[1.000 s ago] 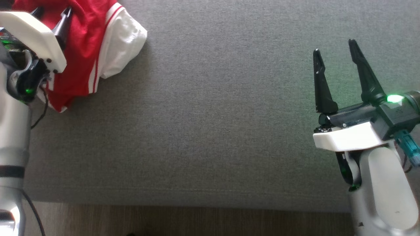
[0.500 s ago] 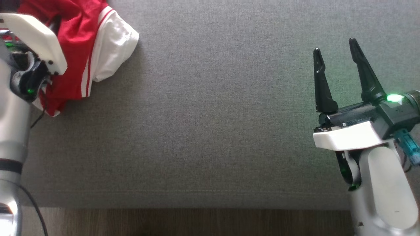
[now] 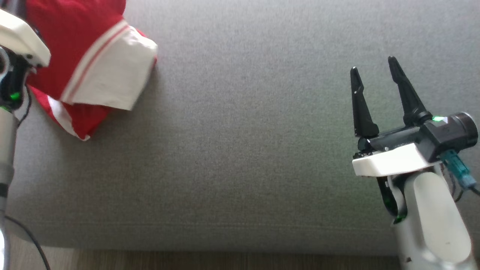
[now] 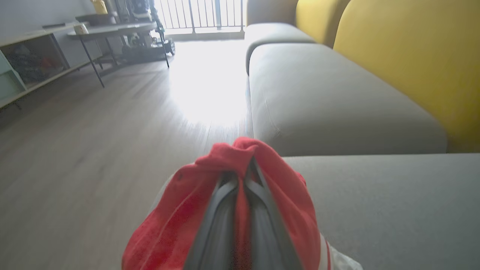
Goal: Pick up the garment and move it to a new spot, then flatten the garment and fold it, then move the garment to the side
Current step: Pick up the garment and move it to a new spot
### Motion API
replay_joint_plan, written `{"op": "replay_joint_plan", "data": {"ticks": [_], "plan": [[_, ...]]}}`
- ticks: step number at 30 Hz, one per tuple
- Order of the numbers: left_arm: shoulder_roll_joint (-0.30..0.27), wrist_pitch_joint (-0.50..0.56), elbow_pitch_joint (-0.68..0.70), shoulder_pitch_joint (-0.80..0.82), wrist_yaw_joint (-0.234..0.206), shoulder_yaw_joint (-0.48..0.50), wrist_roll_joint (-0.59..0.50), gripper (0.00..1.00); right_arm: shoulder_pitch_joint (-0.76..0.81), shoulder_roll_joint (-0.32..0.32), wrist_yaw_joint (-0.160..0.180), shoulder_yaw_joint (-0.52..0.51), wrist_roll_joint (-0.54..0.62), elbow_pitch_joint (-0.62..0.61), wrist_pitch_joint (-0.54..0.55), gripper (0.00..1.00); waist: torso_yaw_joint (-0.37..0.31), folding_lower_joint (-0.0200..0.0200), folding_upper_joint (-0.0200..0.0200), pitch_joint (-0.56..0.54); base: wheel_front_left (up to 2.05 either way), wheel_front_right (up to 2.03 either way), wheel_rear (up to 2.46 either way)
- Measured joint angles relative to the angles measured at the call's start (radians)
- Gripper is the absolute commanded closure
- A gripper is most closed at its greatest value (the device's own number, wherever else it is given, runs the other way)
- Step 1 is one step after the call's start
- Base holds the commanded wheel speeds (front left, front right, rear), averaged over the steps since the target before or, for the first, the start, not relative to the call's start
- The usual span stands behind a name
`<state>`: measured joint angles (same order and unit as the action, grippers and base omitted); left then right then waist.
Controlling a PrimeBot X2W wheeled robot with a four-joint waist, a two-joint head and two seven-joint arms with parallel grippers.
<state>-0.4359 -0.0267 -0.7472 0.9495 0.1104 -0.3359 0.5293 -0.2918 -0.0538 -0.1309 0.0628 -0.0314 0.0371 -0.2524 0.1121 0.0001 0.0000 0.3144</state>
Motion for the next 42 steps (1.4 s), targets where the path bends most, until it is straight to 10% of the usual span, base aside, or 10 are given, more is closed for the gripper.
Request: {"op": "replay_joint_plan", "data": {"ticks": [11, 26, 42], "plan": [[-0.009, -0.129, 0.227, -0.053, -0.056, 0.054, 0.011, 1.00, 0.061, 0.000, 0.000, 0.008, -0.034, 0.029, 0.000, 0.00, -0.017, 0.0000, 0.0000, -0.112, 0.00, 0.00, 0.00], [0.071, -0.045, 0.660, -0.168, -0.138, -0.020, 0.048, 1.00, 0.080, 0.001, 0.000, -0.028, -0.051, 0.009, 0.000, 0.00, -0.145, -0.0001, 0.0000, -0.178, 0.00, 0.00, 0.00], [0.273, -0.124, 0.571, -0.184, -0.224, -0.155, 0.001, 1.00, 0.048, 0.001, 0.000, -0.077, -0.109, -0.061, -0.003, 0.00, -0.390, 0.0000, 0.0000, -0.111, 0.00, 0.00, 0.00]]}}
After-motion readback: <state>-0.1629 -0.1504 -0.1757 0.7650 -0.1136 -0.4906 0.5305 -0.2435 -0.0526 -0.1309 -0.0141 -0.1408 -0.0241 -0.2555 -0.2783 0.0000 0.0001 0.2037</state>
